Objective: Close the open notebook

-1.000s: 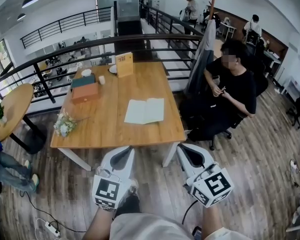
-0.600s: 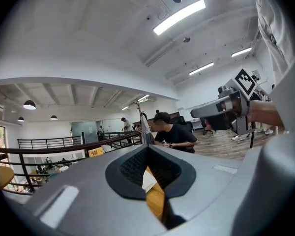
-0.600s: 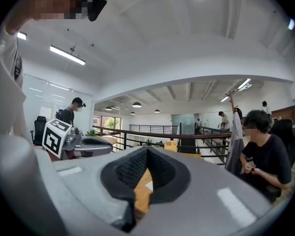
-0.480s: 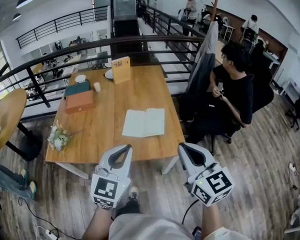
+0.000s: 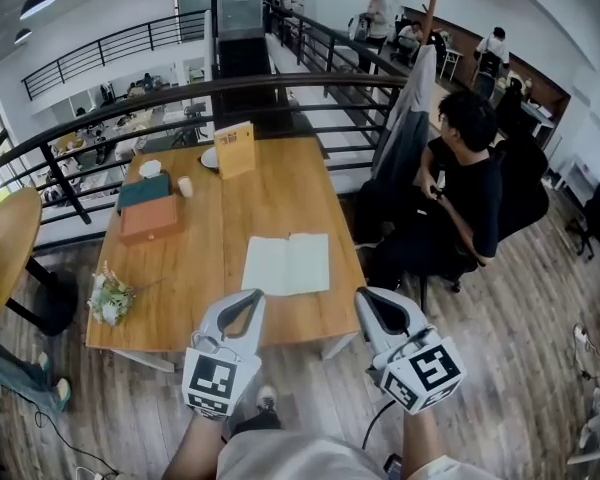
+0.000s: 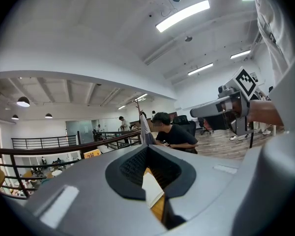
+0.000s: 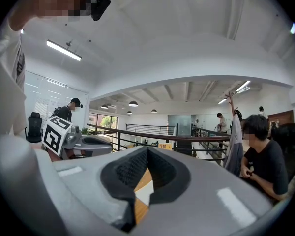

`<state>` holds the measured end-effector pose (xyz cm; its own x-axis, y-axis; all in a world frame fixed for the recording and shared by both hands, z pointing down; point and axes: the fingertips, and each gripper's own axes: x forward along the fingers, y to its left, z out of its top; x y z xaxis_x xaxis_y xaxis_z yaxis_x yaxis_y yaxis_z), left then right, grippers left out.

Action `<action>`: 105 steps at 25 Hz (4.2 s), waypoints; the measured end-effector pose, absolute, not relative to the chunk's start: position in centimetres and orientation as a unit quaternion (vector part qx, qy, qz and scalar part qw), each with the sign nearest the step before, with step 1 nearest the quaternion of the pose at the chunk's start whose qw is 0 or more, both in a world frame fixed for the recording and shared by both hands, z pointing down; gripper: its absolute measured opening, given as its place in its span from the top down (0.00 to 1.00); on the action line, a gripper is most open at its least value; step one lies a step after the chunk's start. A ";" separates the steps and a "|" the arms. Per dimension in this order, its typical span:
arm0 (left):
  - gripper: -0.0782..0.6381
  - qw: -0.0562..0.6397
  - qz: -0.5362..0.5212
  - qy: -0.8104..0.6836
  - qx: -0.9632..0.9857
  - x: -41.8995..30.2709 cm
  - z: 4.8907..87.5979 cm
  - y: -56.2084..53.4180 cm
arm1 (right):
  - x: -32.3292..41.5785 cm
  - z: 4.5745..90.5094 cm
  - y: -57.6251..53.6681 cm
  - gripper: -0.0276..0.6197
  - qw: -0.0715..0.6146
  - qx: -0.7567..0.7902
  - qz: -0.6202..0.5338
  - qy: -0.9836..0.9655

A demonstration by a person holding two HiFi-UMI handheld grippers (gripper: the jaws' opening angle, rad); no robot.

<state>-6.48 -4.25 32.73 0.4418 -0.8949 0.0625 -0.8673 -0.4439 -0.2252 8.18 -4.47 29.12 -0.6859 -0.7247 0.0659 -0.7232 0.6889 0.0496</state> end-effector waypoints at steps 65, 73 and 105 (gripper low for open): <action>0.85 0.048 -0.143 0.424 -0.893 -6.2 40.5 -22.9 | 7.7 37.3 -20.4 0.96 0.081 0.478 0.059 -0.873; 0.84 0.044 -0.168 0.396 -0.902 -4.1 43.2 -23.3 | 9.5 39.7 -20.4 0.96 0.093 0.494 0.074 -0.862; 0.57 0.007 -0.299 0.334 -0.894 0.6 56.8 -23.1 | 12.6 48.6 -19.0 0.96 0.140 0.507 0.142 -0.838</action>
